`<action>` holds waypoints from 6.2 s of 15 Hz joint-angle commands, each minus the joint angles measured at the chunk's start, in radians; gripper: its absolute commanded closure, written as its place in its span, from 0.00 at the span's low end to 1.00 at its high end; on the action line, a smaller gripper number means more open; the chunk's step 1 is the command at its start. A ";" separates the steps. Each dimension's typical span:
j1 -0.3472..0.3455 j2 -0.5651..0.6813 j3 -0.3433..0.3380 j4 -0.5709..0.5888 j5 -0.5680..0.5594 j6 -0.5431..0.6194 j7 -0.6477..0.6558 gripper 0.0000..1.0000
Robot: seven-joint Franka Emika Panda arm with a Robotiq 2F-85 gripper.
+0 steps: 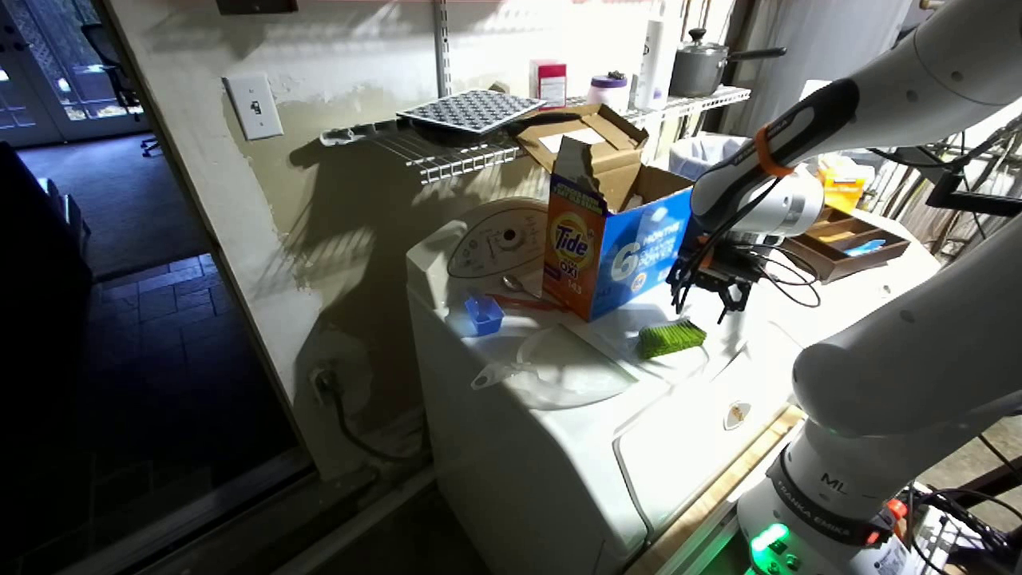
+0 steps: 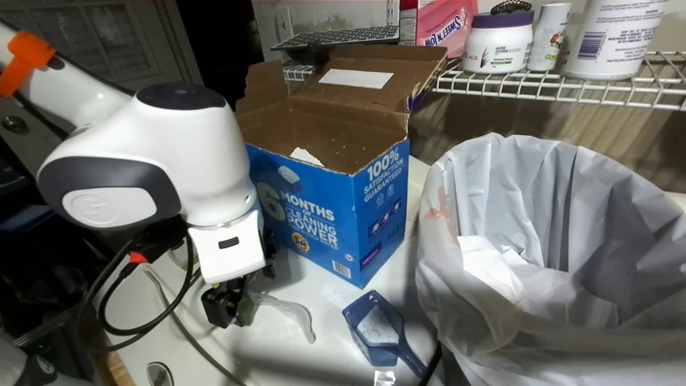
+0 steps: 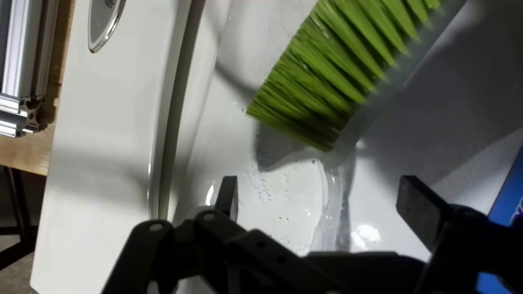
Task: Hang the brush on the shelf
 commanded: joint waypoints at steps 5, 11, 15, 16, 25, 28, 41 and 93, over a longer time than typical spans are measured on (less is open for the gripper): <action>0.015 0.036 0.002 0.001 0.005 0.034 0.031 0.28; 0.009 0.047 0.001 0.001 -0.012 0.045 0.044 0.70; 0.002 0.051 -0.001 0.001 -0.023 0.064 0.061 0.98; 0.001 0.052 -0.002 0.001 -0.024 0.070 0.065 0.99; -0.022 0.014 -0.005 0.003 -0.056 0.147 0.090 0.97; -0.036 -0.037 0.001 0.013 -0.097 0.144 0.086 0.97; 0.007 -0.402 0.146 0.011 -0.127 -0.055 -0.034 0.97; 0.306 -0.299 0.543 0.537 -0.318 -0.029 -0.349 0.97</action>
